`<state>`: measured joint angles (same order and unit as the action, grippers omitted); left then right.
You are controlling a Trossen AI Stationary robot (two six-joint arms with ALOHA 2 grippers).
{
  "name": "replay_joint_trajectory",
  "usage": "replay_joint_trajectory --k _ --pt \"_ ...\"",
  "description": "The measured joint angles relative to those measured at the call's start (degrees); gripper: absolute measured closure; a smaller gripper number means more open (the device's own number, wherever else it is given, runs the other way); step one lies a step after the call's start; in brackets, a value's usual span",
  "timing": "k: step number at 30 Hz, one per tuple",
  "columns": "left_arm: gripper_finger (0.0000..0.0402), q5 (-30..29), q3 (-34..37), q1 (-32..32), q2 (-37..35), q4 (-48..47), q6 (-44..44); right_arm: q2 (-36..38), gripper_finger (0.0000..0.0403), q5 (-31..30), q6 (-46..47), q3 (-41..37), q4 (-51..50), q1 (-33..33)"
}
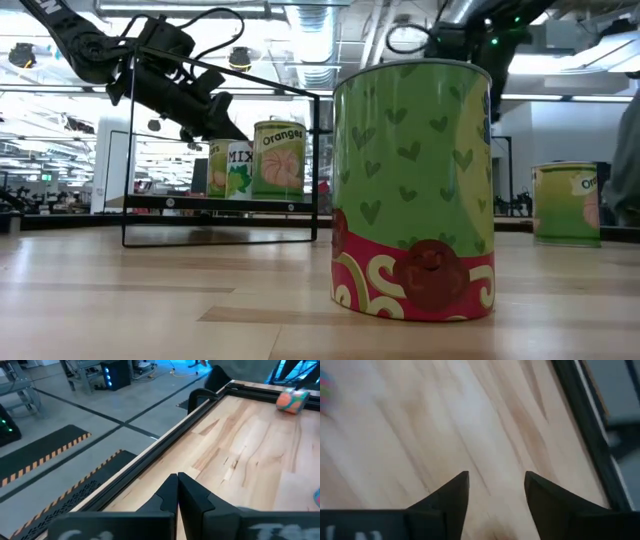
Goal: Pick and place cans onto a shelf
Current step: Adjust the small canned oranges on the shelf
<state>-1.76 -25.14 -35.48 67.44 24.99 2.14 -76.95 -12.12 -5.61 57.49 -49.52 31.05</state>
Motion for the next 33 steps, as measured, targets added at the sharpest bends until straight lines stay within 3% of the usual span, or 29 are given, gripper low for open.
replay_joint_trajectory --k 8,13,20,27,33 --pt "0.0401 0.00 -0.01 0.24 0.00 -0.05 0.17 -1.10 0.0269 -2.26 1.02 -2.21 -12.25 3.44" --pt "0.0401 0.00 -0.02 0.24 0.00 -0.33 0.17 -1.35 0.0283 -5.31 1.32 -3.84 -18.14 4.78" --pt "0.0401 -0.04 -0.03 0.24 0.00 -0.63 0.98 -1.35 0.0247 -6.46 -1.54 -9.21 -23.46 6.01" --pt "0.0401 -0.15 -0.03 0.22 0.01 -0.66 1.28 -3.25 0.0191 -12.81 -3.44 -13.53 -22.16 3.06" --pt "0.0401 -0.17 -0.03 0.22 0.02 -0.70 1.30 -4.78 0.0175 -12.87 -5.86 -13.75 -21.29 -0.22"
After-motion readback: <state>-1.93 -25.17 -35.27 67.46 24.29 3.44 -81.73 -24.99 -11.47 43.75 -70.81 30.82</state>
